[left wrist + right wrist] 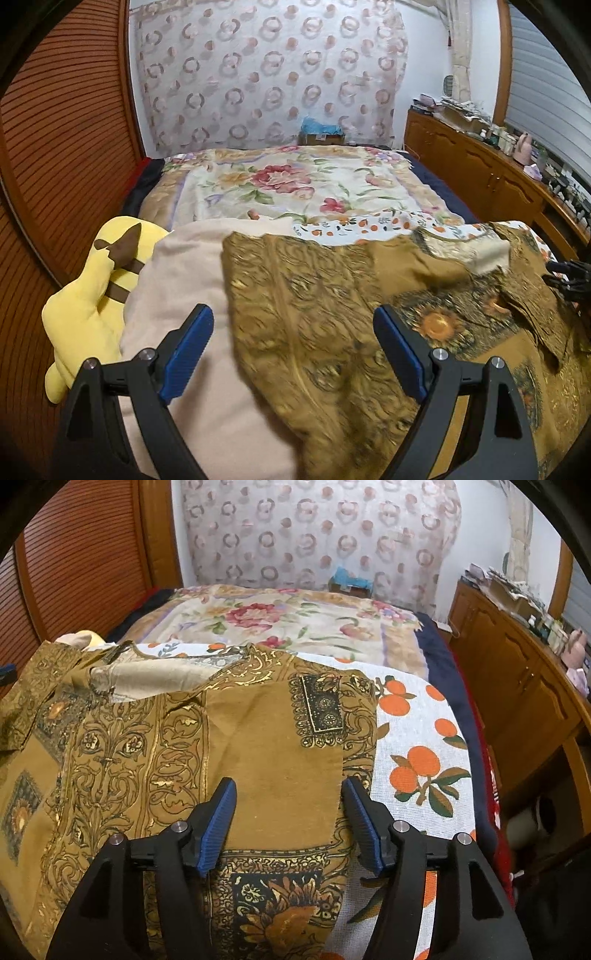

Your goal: Fold small clothes

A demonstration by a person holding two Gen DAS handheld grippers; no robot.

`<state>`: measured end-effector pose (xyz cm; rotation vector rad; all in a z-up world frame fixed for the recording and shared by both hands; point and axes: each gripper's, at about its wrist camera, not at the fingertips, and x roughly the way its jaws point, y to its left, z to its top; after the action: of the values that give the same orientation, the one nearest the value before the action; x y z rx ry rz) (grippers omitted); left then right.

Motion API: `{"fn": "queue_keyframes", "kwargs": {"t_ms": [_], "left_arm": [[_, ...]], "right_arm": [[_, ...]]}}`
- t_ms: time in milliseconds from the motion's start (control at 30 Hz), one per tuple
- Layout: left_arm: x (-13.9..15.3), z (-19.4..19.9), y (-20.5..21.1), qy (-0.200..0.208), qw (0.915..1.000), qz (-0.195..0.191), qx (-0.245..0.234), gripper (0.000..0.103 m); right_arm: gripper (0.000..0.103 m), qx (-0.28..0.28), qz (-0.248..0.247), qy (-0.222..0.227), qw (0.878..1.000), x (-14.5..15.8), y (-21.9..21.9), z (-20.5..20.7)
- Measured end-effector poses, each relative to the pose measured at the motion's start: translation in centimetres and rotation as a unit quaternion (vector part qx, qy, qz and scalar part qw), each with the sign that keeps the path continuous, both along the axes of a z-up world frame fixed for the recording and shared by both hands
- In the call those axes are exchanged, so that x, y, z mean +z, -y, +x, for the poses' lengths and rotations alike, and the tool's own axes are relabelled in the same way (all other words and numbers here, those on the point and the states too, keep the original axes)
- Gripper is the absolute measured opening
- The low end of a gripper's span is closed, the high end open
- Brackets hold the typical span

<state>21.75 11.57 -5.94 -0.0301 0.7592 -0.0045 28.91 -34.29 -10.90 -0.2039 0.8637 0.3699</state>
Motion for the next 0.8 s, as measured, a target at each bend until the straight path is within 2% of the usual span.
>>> {"fn": "queue_keyframes", "kwargs": {"t_ms": [100,200,233,367,467,633,700,800], "left_arm": [[-0.1,0.9,-0.9,-0.005,1.0000,0.001,-0.002,0.084],[0.0,1.6,-1.7,-0.010,0.9999,-0.005,-0.001,0.074],[0.0,1.8,-1.9,-0.012,0.9999,-0.009,-0.001,0.066],[-0.4,2.8,-3.0,-0.024,0.9995,-0.019,0.006,0.057],[-1.3,3.3,-3.9,-0.033,0.9990,-0.022,0.020,0.056],[-1.7,3.2,-4.0,-0.037,0.9989,-0.024,0.018,0.056],[-1.6,3.1,-4.0,-0.035,0.9990,-0.026,0.013,0.056],[-1.6,3.0,-3.7,-0.033,0.9989,-0.032,0.003,0.045]], "right_arm": [[0.064,0.001,0.000,0.000,1.000,-0.1,-0.2,0.0],[0.064,0.002,-0.001,-0.001,1.000,-0.1,-0.3,-0.1],[0.065,0.002,-0.001,-0.001,1.000,-0.1,-0.3,-0.1],[0.065,0.002,-0.001,0.000,1.000,0.0,-0.3,-0.1],[0.065,0.002,0.000,-0.001,1.000,0.0,-0.3,-0.1],[0.065,-0.001,0.017,0.000,1.000,0.4,0.2,0.0],[0.065,-0.014,0.008,0.005,1.000,0.8,0.7,0.4],[0.065,-0.026,0.005,0.006,1.000,1.3,1.3,1.8]]}}
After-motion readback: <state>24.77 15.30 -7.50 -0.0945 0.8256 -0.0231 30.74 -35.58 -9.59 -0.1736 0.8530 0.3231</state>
